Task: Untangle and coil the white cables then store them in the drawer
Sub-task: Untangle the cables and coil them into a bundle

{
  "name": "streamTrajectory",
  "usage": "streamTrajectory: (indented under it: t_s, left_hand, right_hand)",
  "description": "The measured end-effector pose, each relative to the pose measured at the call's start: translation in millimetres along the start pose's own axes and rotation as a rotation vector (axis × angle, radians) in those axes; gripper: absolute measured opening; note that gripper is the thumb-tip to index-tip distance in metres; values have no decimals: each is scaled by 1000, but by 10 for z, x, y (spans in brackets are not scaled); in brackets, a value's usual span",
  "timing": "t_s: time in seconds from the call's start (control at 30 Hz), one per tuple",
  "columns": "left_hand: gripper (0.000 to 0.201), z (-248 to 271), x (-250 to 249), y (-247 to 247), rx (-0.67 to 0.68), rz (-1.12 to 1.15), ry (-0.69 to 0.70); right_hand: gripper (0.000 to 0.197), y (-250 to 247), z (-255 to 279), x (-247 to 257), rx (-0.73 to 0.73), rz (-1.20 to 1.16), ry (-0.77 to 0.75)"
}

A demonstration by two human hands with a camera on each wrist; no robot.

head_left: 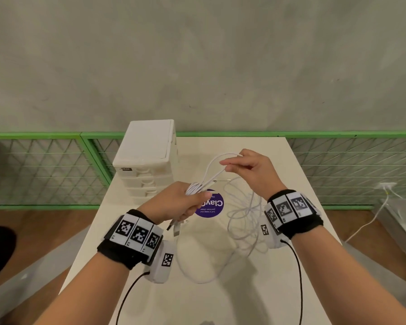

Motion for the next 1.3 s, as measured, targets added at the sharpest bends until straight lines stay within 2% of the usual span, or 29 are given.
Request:
streamTrajectory:
  t_s: [0.1,0.2,0.4,0.57,0.77,0.9,1.0,1.17,1.3]
  left_hand:
    - [34,35,-211,10,5,104,88]
    - [32,49,-313,-49,-27,166,137]
    - [37,44,-202,-191,-119,167,95]
    - [38,71,-276,-112,-87,284,127]
    - [35,84,-425,-101,-57,415,218]
    - [35,84,-420,-168,-95,477,225]
    - [36,90,-415,-199,-102,477,235]
    - [36,129,-465,-197,-66,502,269]
    - [37,118,-521,-178,0,571,308]
  right_hand:
    - [16,70,-1,-121,-1,-67,62]
    - [19,118,53,-167,-16,-147,86]
    - [26,6,162,-200,-142,-196,115]
    - [41,8,226,-295,-211,-327,172]
    - [32,222,249,-203,-141,-370,142]
    - [38,338,216,-244,-77,-338,134]
    - [42,335,226,-209,-105,-285,91]
    - [38,285,218,-264,-177,-401,118]
    - [22,479,219,-267,-21,-210,86]
Point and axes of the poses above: each hand's wrist, its own z-axis away from the middle knuckle, its own y-axis out of the palm, x = y × z, the point moved 10 cm from there along -z, towards the middle knuckle, and after that the axes turned 5 degrees about x, right-handed, at the moved point
